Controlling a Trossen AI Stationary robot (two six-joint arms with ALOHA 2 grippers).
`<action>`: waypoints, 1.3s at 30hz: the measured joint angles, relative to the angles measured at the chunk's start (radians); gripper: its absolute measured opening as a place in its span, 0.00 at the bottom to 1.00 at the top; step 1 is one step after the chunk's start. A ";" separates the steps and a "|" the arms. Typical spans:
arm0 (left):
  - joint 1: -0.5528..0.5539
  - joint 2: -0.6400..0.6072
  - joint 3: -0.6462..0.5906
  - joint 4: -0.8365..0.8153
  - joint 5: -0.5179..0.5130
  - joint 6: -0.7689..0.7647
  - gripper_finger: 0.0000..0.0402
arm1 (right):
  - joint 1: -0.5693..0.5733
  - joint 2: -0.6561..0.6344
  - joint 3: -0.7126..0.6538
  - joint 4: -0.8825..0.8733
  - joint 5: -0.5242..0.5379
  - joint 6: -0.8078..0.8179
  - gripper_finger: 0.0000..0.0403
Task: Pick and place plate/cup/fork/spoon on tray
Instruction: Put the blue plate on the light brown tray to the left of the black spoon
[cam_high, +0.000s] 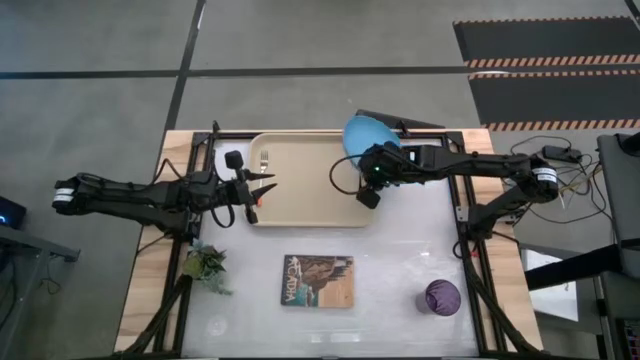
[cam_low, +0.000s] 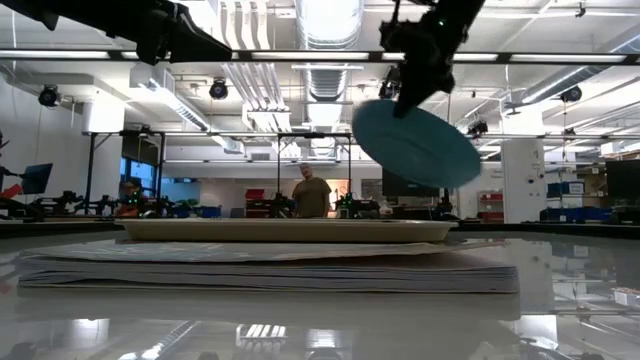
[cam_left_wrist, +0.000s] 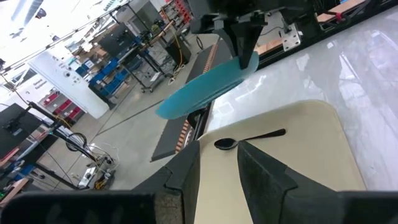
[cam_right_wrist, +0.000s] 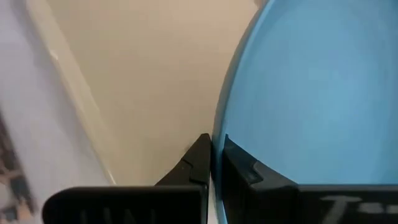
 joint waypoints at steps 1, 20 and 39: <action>0.000 0.000 0.000 0.001 0.000 0.000 0.22 | 0.007 0.000 0.000 0.029 0.000 -0.013 0.02; 0.000 0.000 0.000 0.026 0.000 0.000 0.22 | 0.139 0.118 0.034 0.331 -0.007 -0.156 0.02; 0.000 0.000 0.000 0.025 0.000 0.000 0.22 | 0.181 0.460 0.302 0.218 0.014 -0.326 0.02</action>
